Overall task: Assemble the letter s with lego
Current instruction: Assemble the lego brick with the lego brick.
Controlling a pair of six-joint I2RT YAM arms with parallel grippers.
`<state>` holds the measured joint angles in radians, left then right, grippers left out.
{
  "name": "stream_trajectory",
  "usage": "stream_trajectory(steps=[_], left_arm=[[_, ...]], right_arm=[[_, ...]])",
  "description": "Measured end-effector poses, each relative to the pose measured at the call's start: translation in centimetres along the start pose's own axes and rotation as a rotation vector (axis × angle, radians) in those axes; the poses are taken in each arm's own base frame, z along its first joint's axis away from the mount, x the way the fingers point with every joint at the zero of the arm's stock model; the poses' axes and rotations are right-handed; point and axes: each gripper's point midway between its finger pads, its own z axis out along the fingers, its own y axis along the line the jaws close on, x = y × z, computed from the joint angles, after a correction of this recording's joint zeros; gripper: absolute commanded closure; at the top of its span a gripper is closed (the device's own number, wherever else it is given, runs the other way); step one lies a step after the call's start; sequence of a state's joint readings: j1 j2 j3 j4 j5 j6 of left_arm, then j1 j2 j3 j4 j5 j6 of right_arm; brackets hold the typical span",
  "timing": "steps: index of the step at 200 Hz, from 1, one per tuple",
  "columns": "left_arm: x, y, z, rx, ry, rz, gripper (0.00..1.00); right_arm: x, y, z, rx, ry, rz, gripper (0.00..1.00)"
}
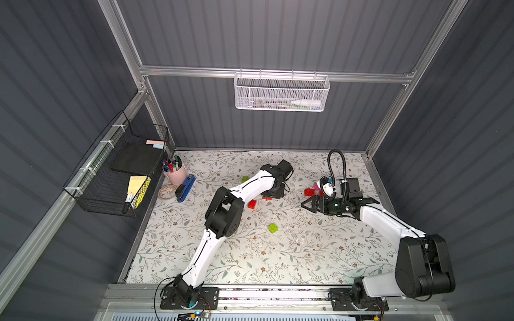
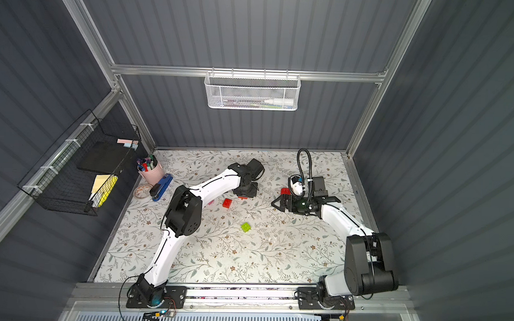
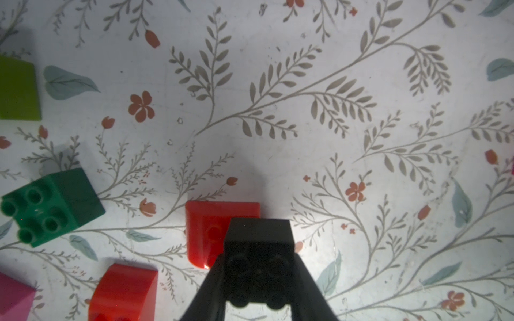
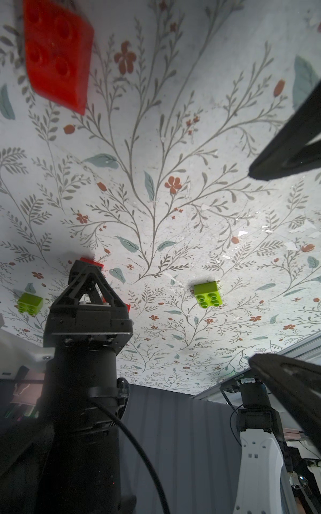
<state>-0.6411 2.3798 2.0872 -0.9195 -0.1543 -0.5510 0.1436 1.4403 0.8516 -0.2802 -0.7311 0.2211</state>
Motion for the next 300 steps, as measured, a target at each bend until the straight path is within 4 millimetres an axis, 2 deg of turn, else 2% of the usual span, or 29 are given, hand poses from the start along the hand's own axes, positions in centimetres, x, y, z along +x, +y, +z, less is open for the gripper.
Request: stream_trajectory(steps=[52,76,105,300], left_arm=[[0.0,0.1,0.1,0.010,0.024,0.007,0.84],[0.1,0.2,0.1,0.007,0.031,0.015,0.79],[0.1,0.2,0.1,0.003,0.036,0.034,0.78],[-0.1,1.2,-0.1,-0.017,0.042,0.035,0.54]], right_arm=[[0.0,0.0,0.0,-0.003,0.000,0.003,0.01],[0.0,0.1,0.0,-0.004,0.000,0.003,0.01],[0.0,0.1,0.0,-0.007,0.000,0.003,0.01],[-0.5,1.1,-0.6,-0.025,0.003,-0.003,0.01]])
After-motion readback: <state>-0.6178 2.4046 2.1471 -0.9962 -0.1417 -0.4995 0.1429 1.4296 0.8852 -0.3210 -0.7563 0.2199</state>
